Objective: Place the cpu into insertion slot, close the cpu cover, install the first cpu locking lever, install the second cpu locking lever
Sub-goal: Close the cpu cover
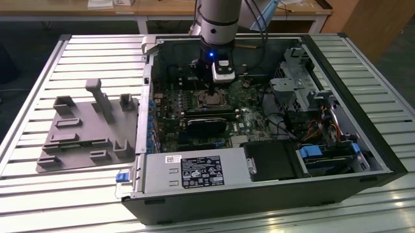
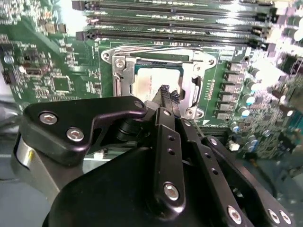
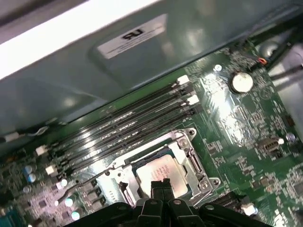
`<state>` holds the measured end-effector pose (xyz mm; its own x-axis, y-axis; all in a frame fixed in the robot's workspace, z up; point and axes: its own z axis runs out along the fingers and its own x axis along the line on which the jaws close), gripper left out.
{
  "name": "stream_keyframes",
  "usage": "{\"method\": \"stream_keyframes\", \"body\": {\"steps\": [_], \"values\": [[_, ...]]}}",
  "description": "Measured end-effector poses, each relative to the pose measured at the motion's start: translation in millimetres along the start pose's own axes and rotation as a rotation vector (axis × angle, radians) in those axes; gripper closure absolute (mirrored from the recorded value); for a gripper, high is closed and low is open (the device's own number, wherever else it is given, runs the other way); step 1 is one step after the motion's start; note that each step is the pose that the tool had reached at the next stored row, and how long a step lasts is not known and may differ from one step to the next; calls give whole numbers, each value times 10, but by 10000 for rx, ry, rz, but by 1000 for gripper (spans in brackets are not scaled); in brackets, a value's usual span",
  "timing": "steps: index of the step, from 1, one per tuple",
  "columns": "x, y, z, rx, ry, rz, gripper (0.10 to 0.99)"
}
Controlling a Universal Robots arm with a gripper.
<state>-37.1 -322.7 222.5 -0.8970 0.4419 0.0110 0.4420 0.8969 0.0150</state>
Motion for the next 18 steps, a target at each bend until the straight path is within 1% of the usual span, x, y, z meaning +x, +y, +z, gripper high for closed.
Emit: {"method": "stream_keyframes", "body": {"steps": [6, 9, 10, 11, 15, 16, 18], "values": [[0, 0, 5, 6, 6, -964, 984], [-1, -1, 8, 2, -4, -1087, 984], [0, -1, 11, -4, -19, -1110, 984], [0, -1, 13, -19, -56, -1137, 984], [-1, -1, 28, -128, -304, -1334, 984], [0, -1, 30, -140, -331, -1388, 984], [0, -2, 32, -141, -329, -1612, 984]]}}
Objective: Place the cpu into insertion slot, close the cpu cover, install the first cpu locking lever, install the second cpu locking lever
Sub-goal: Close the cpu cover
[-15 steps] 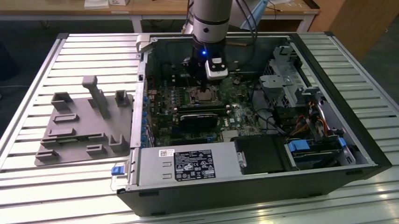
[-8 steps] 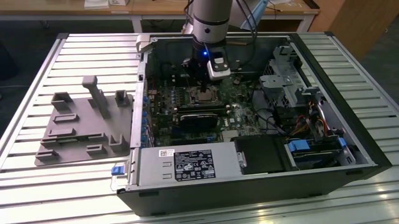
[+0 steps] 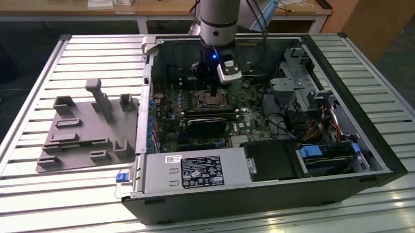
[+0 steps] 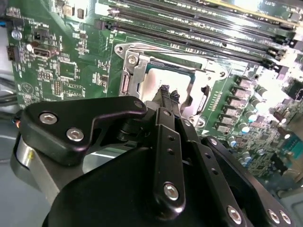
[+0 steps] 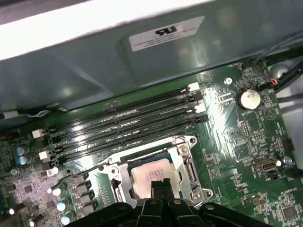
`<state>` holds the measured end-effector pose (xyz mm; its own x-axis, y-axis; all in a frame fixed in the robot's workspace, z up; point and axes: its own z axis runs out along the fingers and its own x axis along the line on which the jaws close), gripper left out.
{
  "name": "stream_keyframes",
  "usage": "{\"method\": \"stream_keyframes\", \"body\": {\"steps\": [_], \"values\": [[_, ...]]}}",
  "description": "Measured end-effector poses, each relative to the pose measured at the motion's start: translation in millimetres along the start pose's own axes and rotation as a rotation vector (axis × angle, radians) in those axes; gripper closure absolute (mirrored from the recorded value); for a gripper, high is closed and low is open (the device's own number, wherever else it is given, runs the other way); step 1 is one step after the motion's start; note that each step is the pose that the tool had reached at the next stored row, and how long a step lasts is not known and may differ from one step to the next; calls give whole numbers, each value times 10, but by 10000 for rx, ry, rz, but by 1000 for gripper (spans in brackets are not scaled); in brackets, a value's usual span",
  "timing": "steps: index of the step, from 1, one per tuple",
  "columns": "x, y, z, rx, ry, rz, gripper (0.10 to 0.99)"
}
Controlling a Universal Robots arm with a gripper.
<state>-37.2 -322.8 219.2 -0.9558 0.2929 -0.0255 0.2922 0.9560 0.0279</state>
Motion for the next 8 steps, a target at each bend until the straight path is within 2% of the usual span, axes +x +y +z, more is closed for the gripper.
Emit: {"method": "stream_keyframes", "body": {"steps": [8], "values": [[1, 0, 18, -31, 34, -1266, 984]]}}
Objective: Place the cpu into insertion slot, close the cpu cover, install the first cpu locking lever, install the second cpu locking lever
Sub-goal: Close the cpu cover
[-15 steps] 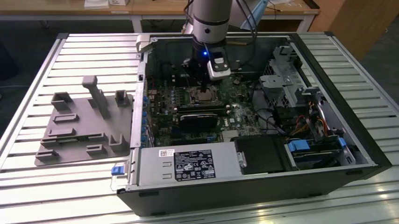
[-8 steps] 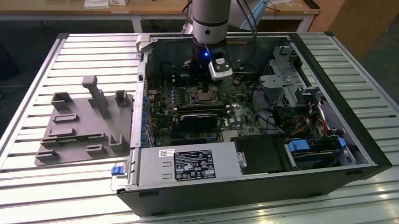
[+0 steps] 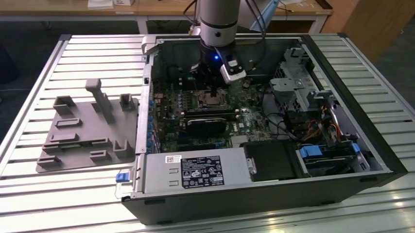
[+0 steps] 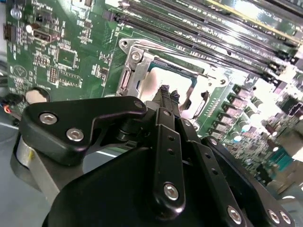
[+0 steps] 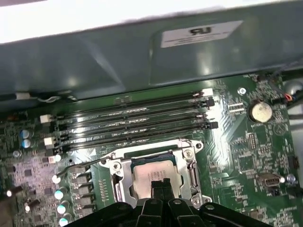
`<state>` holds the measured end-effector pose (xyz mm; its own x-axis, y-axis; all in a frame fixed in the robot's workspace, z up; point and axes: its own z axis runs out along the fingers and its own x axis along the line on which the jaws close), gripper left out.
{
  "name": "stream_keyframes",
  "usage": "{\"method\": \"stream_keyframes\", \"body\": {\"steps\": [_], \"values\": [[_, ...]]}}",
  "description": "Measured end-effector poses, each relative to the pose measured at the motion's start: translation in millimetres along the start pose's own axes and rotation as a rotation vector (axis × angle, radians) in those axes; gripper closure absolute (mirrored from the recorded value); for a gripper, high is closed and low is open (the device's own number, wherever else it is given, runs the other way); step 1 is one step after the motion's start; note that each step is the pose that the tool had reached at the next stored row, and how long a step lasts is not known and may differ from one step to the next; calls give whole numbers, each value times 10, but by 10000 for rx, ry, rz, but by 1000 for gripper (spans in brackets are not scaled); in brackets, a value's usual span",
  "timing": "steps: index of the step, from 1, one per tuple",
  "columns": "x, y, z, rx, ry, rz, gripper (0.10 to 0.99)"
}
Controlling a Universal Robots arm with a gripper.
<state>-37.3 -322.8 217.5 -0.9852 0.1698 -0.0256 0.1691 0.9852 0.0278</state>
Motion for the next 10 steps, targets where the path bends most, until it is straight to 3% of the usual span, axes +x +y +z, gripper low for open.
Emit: {"method": "stream_keyframes", "body": {"steps": [7, 10], "values": [[8, -2, 5, -2, -10, -153, 984], [9, -4, 10, -13, -70, -161, 984]]}}
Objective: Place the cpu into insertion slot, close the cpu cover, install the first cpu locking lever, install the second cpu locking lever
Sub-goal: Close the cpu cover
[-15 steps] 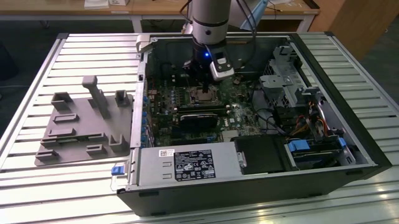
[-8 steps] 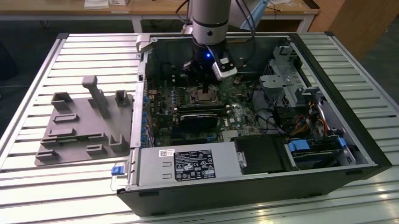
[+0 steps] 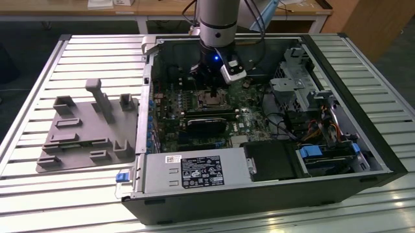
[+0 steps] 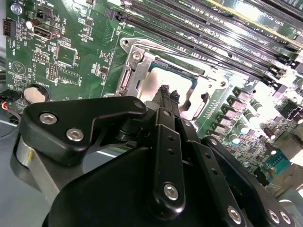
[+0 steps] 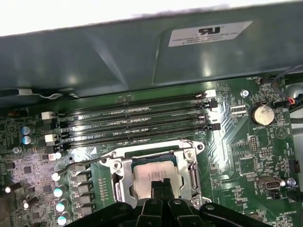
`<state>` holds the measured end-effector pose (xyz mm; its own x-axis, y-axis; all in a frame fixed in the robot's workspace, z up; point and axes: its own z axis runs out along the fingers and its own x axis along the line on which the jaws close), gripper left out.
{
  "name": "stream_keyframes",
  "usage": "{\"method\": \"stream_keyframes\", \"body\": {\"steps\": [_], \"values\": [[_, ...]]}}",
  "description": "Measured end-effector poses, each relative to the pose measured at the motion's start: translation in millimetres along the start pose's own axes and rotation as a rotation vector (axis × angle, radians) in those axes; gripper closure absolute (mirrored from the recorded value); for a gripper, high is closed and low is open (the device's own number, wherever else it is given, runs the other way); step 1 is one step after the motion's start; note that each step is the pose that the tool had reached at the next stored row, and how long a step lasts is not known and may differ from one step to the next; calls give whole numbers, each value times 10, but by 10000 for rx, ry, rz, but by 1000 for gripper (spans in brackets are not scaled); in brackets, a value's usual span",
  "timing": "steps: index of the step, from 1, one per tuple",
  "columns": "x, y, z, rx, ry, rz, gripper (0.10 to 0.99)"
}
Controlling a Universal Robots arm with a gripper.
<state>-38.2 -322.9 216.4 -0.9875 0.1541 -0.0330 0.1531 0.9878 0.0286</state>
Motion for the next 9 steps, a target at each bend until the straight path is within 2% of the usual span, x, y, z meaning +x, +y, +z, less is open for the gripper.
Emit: {"method": "stream_keyframes", "body": {"steps": [9], "values": [[62, -15, 12, -22, -148, -12, 984]]}}
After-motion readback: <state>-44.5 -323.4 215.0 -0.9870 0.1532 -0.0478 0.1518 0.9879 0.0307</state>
